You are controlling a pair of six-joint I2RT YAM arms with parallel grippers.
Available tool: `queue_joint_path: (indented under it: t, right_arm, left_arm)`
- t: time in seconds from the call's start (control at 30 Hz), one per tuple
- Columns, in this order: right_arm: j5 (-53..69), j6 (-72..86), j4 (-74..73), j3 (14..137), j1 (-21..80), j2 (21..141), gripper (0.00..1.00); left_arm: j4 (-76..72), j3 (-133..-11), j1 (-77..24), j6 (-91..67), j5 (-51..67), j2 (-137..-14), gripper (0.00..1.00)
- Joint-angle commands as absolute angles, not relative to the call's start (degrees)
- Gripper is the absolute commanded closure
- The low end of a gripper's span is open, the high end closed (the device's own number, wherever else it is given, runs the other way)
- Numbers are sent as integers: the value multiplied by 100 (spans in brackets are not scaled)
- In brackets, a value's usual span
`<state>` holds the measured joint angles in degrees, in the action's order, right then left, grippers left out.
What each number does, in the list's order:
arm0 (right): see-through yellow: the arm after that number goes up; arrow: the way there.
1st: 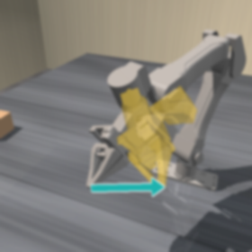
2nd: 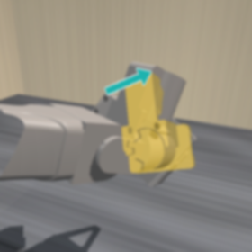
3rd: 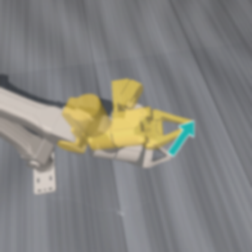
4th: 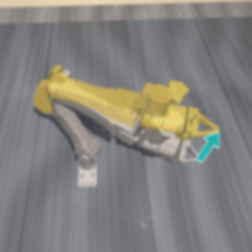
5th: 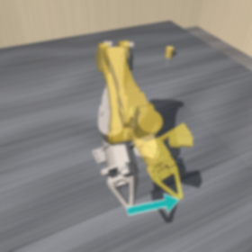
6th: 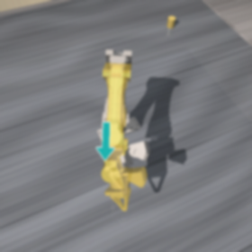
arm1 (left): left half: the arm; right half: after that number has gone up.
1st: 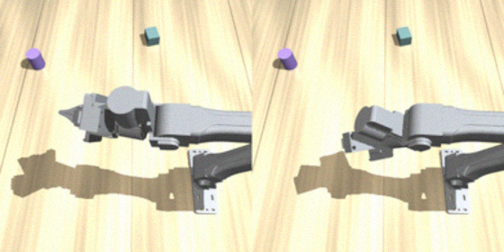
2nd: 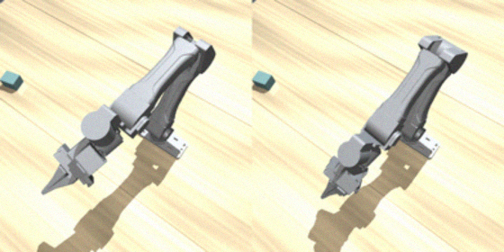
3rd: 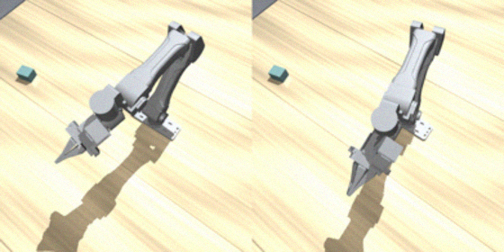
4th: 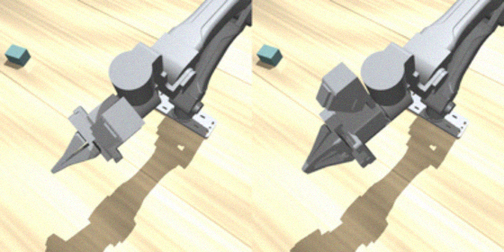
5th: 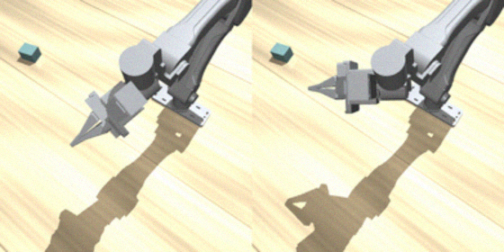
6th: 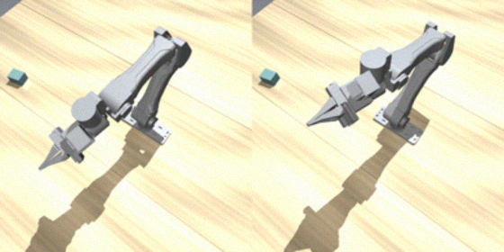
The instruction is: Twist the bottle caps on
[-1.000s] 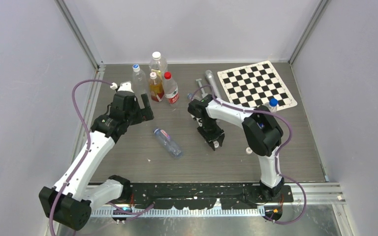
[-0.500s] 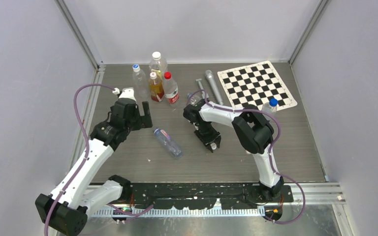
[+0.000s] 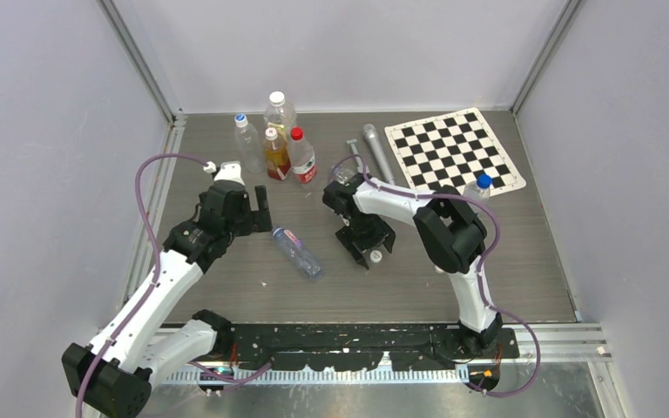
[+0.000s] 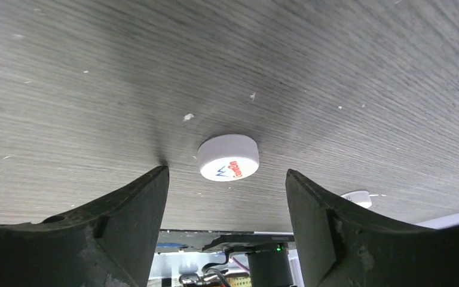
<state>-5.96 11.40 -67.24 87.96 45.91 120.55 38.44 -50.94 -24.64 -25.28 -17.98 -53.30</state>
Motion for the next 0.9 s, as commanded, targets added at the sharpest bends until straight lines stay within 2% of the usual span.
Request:
queue_joint_path:
  t: [0.0,0.37,0.5,0.73,0.87]
  right_arm:
    - [-726,1363,-6486,8973,4627,11288,21]
    - [-1949,2645,-4892,7688,4594,9185,13]
    - [-2001,3029,-4047,6979,4559,8440,1]
    - [-2170,2592,-2797,5674,4536,7047,0]
    - [-2165,2379,-2586,5292,4525,6600,0]
  left_arm:
    - [3415,-4962,-2600,-2634,-1829,-5207,0]
    - [3392,-4468,-3562,-4505,-2037,-5247,0]
    - [3211,-4272,-3665,-5314,-1916,-5475,0]
    - [2660,-3898,-3736,-6749,-2094,-6081,2]
    - [2557,-3933,-4220,-7192,-2636,-6628,1]
